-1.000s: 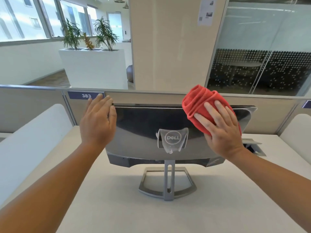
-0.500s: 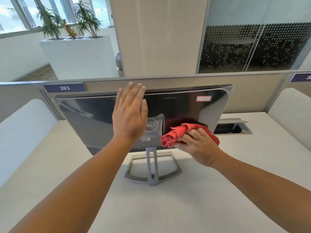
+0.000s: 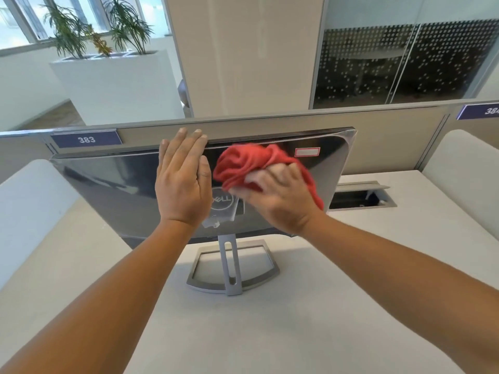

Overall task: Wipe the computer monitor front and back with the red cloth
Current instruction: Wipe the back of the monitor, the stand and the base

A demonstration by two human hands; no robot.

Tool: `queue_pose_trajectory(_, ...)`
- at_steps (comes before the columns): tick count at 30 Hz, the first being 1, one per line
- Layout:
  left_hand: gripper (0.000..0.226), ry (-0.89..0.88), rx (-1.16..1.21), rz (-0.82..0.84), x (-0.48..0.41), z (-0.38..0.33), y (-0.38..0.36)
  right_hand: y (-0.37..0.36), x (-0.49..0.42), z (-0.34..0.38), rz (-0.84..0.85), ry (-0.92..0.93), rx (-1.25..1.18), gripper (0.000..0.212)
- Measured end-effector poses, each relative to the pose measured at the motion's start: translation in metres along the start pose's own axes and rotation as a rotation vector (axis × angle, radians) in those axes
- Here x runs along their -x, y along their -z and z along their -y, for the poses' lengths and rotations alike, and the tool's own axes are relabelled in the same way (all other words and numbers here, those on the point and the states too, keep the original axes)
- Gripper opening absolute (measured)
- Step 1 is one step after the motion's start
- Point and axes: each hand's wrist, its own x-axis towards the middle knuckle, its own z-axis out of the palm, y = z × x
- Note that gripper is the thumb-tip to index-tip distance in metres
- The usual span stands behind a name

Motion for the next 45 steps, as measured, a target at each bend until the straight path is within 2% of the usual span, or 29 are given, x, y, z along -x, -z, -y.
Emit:
queue_pose_trajectory(2, 0.040, 0.002, -0.005, 0.006, 0.000, 0.001, 0.000, -0.011, 0.022, 0.013, 0.136, 0.200, -0.037, 0.032)
queue_pose_trajectory(5, 0.042, 0.029, 0.006, 0.008, 0.001, -0.003, 0.000, -0.009, 0.073, 0.006, 0.440, 0.414, -0.057, 0.034)
queue_pose_trajectory(8, 0.043, 0.057, 0.039, -0.012, 0.002, -0.005, -0.001, 0.004, 0.127, -0.035, 0.588, 0.454, -0.037, 0.040)
queue_pose_trajectory(11, 0.042, 0.055, 0.052, -0.031, 0.003, -0.004, -0.002, 0.026, 0.143, -0.081, 0.452, 0.289, 0.012, 0.042)
queue_pose_trajectory(15, 0.041, 0.046, 0.050, -0.072, 0.003, -0.005, -0.007, 0.048, 0.095, -0.105, 0.119, -0.078, -0.031, 0.028)
queue_pose_trajectory(17, 0.041, 0.047, 0.057, -0.088, 0.003, -0.004, -0.009, 0.050, 0.068, -0.101, 0.017, -0.199, -0.027, 0.033)
queue_pose_trajectory(20, 0.039, 0.032, 0.049, -0.082, 0.004, -0.002, -0.010, 0.043, 0.052, -0.084, -0.032, -0.224, -0.036, 0.029)
queue_pose_trajectory(23, 0.038, 0.021, 0.050, -0.077, 0.004, 0.000, -0.009, 0.029, 0.070, -0.063, 0.031, -0.101, -0.024, 0.024)
queue_pose_trajectory(26, 0.040, 0.017, 0.052, -0.076, 0.005, 0.000, -0.009, 0.018, 0.112, -0.050, 0.216, 0.037, -0.026, 0.024)
queue_pose_trajectory(31, 0.044, 0.021, 0.050, -0.087, 0.006, 0.000, -0.010, 0.027, 0.184, -0.073, 0.860, 0.211, -0.009, 0.035)
queue_pose_trajectory(33, 0.044, 0.023, 0.054, -0.099, 0.005, 0.001, -0.011, 0.032, 0.188, -0.083, 0.992, 0.225, 0.051, 0.040)
queue_pose_trajectory(37, 0.043, 0.024, 0.051, -0.127, 0.006, 0.000, -0.013, 0.014, 0.172, -0.070, 0.914, 0.258, -0.010, 0.040)
queue_pose_trajectory(43, 0.037, 0.014, 0.058, -0.153, 0.007, 0.002, -0.016, -0.022, 0.152, -0.008, 0.669, 0.388, -0.148, 0.014)
queue_pose_trajectory(45, 0.036, 0.019, 0.060, -0.158, 0.007, 0.002, -0.017, -0.031, 0.133, 0.011, 0.580, 0.369, -0.156, 0.009)
